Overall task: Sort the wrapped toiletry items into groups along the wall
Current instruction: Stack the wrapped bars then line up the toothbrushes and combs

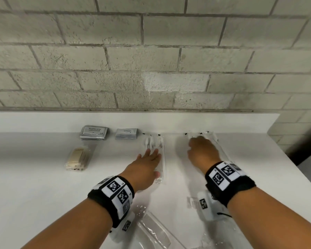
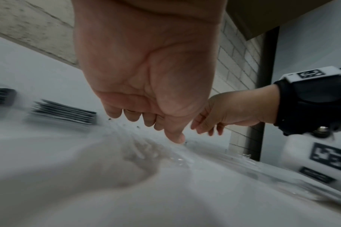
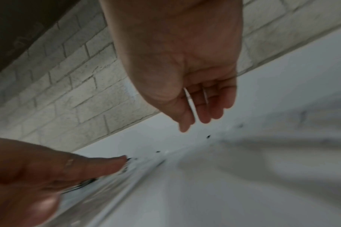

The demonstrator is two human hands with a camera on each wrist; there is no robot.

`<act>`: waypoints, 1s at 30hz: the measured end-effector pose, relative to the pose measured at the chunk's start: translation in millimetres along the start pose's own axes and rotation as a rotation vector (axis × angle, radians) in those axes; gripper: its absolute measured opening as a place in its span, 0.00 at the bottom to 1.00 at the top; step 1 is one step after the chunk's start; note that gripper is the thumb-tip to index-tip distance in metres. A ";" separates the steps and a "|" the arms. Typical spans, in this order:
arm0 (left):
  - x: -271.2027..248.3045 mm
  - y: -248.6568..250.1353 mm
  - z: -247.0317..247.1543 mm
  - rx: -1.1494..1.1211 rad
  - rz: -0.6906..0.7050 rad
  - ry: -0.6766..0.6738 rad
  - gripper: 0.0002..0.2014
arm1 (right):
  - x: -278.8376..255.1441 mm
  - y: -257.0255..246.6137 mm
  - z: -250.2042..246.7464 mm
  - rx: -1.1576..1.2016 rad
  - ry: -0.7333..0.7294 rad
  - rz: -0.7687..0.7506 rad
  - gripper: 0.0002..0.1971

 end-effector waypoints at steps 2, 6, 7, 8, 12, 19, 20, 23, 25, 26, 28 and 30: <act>1.6 11.5 4.2 0.026 0.039 -0.026 0.31 | -1.3 26.4 -1.6 -0.104 -0.053 0.076 0.20; -0.4 23.5 18.0 0.093 0.078 -0.126 0.31 | -9.2 47.0 17.3 -0.156 -0.200 0.123 0.29; -0.8 23.7 18.5 0.092 0.073 -0.129 0.31 | -7.7 47.4 22.5 -0.146 -0.212 0.131 0.29; -1.3 23.5 18.8 0.088 0.070 -0.130 0.31 | -6.6 45.2 27.1 -0.131 -0.219 0.130 0.28; -3.1 23.4 19.1 0.071 0.060 -0.135 0.31 | -10.4 14.0 36.6 -0.063 -0.269 0.071 0.21; -1.8 19.5 20.8 0.038 0.068 -0.097 0.32 | -23.9 -57.5 56.1 0.032 -0.306 -0.003 0.12; -1.6 17.2 21.0 0.038 0.067 -0.096 0.32 | -23.3 -60.8 57.8 0.040 -0.301 0.001 0.13; -1.8 11.9 19.6 0.028 0.065 -0.089 0.33 | -22.2 -63.8 59.5 0.035 -0.289 0.006 0.13; -2.3 10.4 17.8 0.030 0.067 -0.084 0.33 | -23.2 -63.3 57.9 0.035 -0.291 -0.004 0.08; -2.9 9.6 16.4 0.033 0.065 -0.082 0.32 | -22.0 -61.1 57.7 0.036 -0.286 -0.009 0.06; -2.8 11.5 12.9 0.034 0.059 -0.073 0.32 | -16.5 -49.1 51.1 0.058 -0.239 -0.013 0.05; -2.2 15.9 7.4 0.025 0.054 -0.047 0.31 | -8.9 -24.2 37.0 0.050 -0.157 0.025 0.10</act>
Point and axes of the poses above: each hand's wrist, its own x-axis towards the middle knuckle, its own z-axis out of the palm, y = z × x, the point moved 10 cm from there along x, towards the middle knuckle, and after that the axes turned 14 degrees about y, right-handed, at the moved point
